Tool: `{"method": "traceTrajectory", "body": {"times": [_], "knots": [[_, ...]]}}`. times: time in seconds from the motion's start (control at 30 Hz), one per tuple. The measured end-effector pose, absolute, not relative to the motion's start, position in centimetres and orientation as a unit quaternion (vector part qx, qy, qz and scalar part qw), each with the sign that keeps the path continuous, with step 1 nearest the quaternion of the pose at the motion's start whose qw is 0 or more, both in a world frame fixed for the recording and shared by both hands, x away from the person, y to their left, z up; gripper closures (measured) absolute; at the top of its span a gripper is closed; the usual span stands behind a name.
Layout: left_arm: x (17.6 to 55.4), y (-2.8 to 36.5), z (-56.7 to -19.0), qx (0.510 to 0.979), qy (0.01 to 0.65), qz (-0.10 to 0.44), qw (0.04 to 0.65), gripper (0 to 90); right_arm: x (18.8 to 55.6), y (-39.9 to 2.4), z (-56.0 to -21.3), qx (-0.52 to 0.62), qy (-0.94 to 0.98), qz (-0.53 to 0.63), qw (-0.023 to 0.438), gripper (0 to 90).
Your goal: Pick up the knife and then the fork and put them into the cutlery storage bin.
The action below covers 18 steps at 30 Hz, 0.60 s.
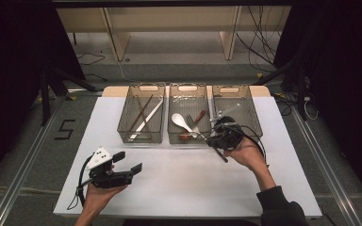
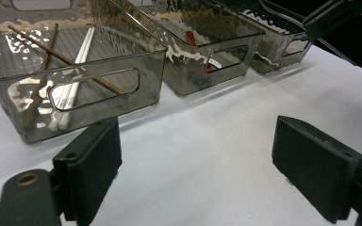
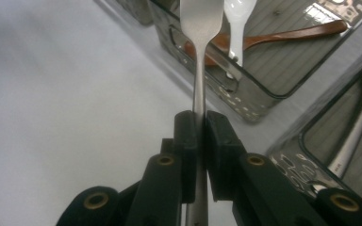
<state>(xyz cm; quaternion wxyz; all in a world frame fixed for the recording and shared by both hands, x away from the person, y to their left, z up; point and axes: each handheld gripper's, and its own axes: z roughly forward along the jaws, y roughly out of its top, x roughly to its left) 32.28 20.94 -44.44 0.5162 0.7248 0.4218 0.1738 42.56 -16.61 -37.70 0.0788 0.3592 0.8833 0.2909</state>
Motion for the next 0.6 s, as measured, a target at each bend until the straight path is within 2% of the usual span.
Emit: {"method": "traceTrajectory", "body": {"times": [0.6], "knots": [[32.3,21.0,-44.4,0.724,0.422,0.175,0.517,15.9,44.9,-19.3,-36.1,0.398,0.863,0.296,0.095,84.3]]}}
